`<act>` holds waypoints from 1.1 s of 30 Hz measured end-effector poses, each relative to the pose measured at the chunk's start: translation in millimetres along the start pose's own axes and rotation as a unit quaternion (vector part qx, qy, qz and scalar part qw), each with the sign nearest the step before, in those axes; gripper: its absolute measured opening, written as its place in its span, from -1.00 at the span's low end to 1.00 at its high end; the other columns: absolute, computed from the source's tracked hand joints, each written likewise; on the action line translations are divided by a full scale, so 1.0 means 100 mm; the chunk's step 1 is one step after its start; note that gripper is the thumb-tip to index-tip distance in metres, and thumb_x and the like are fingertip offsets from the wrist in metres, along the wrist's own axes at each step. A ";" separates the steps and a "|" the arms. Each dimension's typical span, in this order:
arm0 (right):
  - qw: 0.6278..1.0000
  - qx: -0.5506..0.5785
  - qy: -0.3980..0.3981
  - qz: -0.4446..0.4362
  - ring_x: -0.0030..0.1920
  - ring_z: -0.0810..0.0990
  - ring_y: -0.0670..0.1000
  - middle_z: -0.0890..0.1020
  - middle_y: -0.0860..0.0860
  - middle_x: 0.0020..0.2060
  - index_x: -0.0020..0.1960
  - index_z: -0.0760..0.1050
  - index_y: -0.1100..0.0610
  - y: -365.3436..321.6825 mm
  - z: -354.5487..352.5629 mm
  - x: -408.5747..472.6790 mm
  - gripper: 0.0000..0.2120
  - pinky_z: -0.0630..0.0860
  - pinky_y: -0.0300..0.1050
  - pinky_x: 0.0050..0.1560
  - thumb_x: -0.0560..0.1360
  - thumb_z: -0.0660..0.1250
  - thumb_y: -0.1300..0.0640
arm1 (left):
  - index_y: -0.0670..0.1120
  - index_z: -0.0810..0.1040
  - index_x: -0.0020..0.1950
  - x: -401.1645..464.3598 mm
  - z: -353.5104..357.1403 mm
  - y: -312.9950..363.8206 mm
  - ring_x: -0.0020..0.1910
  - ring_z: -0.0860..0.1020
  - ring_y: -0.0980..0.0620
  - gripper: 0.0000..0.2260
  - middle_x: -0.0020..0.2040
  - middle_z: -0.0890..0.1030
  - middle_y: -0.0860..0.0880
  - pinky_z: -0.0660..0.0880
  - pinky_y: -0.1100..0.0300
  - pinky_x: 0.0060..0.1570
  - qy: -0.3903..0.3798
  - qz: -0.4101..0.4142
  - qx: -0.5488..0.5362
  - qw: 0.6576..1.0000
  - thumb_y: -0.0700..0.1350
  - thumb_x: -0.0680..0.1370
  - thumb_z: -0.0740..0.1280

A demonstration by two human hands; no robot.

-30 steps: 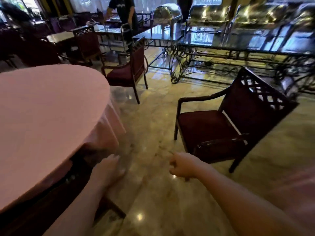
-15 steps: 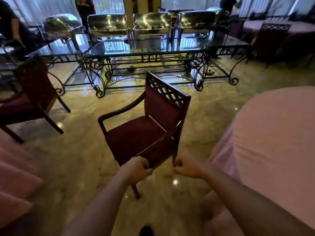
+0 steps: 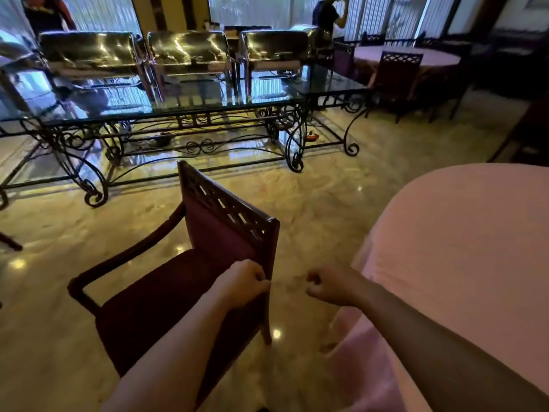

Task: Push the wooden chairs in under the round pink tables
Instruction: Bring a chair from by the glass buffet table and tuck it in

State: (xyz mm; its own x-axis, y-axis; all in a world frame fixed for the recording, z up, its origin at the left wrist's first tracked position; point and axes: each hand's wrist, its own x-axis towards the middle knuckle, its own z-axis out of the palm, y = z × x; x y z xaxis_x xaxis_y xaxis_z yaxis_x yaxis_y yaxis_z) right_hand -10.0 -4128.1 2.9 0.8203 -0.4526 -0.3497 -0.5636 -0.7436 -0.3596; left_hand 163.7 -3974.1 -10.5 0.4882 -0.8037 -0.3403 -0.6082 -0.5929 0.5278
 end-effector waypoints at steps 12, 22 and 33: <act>0.996 -0.037 -0.005 -0.081 0.17 0.62 0.07 0.67 0.05 0.17 0.31 0.60 0.11 -0.09 -0.92 1.97 -0.63 0.53 -0.07 0.08 0.57 0.34 -0.02 | 0.05 0.66 -0.07 1.57 -0.77 -0.14 -0.22 0.65 0.06 -0.66 -0.19 0.66 0.07 0.66 -0.02 -0.07 0.089 -0.111 0.008 0.990 0.31 0.54 0.33; 0.948 -0.152 -0.067 -0.271 0.32 0.53 0.08 0.54 0.01 0.39 0.51 0.38 -0.05 -0.58 -1.23 3.83 -0.48 0.53 0.00 0.21 0.57 0.33 0.12 | 0.00 0.48 0.26 2.44 -0.87 -0.27 0.16 0.60 -0.10 -0.34 0.19 0.61 -0.02 0.53 -0.02 0.06 0.109 -0.351 -0.087 0.926 0.49 0.43 0.28; 0.816 -0.323 -0.065 -0.475 0.36 0.43 0.15 0.31 0.12 0.45 0.59 0.21 -0.07 -1.28 -1.01 4.49 -0.37 0.60 0.08 0.16 0.58 0.35 0.15 | -0.07 0.42 0.42 2.66 -0.67 -0.26 0.15 0.62 -0.14 -0.40 0.23 0.61 -0.09 0.58 0.00 0.06 0.156 -0.404 -0.225 0.873 0.17 0.46 0.43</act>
State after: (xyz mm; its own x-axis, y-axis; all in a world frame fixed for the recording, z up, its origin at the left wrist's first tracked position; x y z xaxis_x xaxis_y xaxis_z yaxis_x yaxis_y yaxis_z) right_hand 440.3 -4286.1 -20.9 0.8162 0.5040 -0.2824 0.5240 -0.8517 -0.0054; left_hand 351.5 -4169.1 -62.6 0.8335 -0.0371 -0.5512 0.2870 -0.8234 0.4895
